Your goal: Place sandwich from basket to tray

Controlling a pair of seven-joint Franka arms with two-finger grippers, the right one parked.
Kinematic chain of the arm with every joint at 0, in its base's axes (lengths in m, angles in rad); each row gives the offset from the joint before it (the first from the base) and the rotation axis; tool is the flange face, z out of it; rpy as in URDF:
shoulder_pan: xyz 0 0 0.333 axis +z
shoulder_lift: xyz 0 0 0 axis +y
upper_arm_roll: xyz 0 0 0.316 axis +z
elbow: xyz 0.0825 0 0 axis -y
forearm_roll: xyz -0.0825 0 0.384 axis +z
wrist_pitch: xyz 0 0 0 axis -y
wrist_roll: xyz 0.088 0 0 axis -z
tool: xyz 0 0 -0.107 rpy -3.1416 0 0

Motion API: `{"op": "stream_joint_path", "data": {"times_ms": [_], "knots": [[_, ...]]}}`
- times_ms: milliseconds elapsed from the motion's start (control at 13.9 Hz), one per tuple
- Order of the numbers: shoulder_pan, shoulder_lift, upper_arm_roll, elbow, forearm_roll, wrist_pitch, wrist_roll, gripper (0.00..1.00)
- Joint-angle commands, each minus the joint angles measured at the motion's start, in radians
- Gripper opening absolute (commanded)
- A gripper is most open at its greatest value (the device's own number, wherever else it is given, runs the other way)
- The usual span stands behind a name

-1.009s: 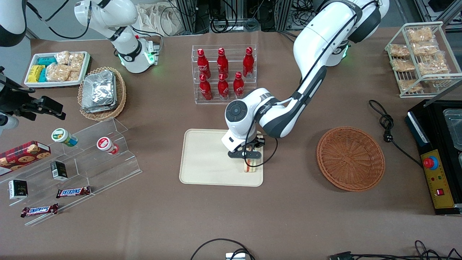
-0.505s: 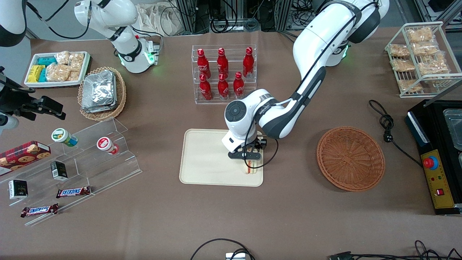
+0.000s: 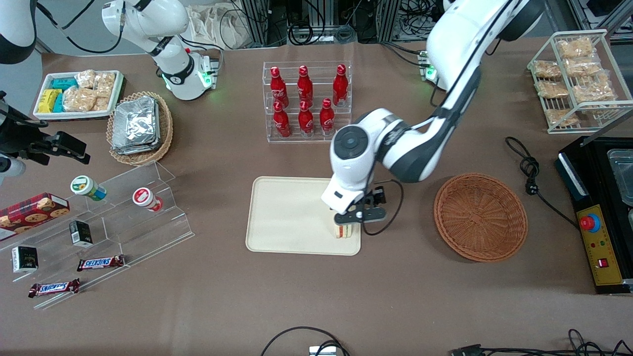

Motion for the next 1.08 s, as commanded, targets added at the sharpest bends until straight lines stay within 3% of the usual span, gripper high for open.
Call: {"op": "stream_joint_path", "data": {"times_ms": [0,288,577,1009], "knots": [[0.099,-0.19,-0.006,-0.159,-0.088,-0.002,0.115,1.0],[0.27,-0.366,-0.006,-0.28,-0.174,-0.011,0.313,1.0],[0.407,-0.462,0.0,-0.288,-0.26,-0.133,0.571,1.0],[0.34,-0.548,0.186,-0.285,-0.306,-0.215,0.674,1.0]]}}
